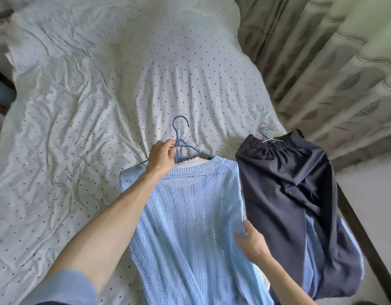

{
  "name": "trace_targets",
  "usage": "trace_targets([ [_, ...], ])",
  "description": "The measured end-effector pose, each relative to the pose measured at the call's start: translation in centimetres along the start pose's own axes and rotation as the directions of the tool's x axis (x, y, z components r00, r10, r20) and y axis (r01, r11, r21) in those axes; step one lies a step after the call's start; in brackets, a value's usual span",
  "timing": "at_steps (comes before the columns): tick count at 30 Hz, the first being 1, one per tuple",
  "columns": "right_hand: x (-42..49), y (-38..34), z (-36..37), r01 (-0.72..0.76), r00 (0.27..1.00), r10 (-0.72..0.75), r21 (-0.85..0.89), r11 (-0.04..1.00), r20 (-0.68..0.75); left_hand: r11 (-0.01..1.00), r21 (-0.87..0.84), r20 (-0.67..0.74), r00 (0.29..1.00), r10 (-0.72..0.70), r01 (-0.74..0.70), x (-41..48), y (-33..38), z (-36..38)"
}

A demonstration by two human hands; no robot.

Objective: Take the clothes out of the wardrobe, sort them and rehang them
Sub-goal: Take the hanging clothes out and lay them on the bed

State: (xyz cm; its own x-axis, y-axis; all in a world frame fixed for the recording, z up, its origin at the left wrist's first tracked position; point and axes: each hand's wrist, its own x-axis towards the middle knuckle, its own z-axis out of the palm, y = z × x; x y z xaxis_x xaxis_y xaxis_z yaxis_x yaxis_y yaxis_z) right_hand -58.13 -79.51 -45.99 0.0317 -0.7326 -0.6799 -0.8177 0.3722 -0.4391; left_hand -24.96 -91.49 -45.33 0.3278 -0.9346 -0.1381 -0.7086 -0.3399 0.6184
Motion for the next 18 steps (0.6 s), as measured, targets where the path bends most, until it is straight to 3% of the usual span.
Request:
trace_targets([
  [5,5.2,-1.1,2.7,-0.056,0.998,0.055,-0.081,0.995,-0.003,0.991,0.130,0.141,0.990,-0.008,-0.011,4.5,-3.4,4.3],
  [10,8.4,-0.4,5.9,-0.053,0.999,0.050,-0.189,0.981,-0.022,0.951,0.306,0.171,0.985,-0.001,-0.052,8.7,-6.5,8.2],
  [13,9.7,0.6,7.6,-0.048,0.997,0.065,-0.325,0.944,0.043,0.895,0.441,0.196,0.980,-0.031,-0.060,9.9,-9.0,11.2],
  [18,11.7,2.2,10.0,-0.005,0.995,0.036,-0.315,0.949,0.092,0.920,0.384,0.178,0.971,-0.157,0.079,10.6,-13.4,15.7],
])
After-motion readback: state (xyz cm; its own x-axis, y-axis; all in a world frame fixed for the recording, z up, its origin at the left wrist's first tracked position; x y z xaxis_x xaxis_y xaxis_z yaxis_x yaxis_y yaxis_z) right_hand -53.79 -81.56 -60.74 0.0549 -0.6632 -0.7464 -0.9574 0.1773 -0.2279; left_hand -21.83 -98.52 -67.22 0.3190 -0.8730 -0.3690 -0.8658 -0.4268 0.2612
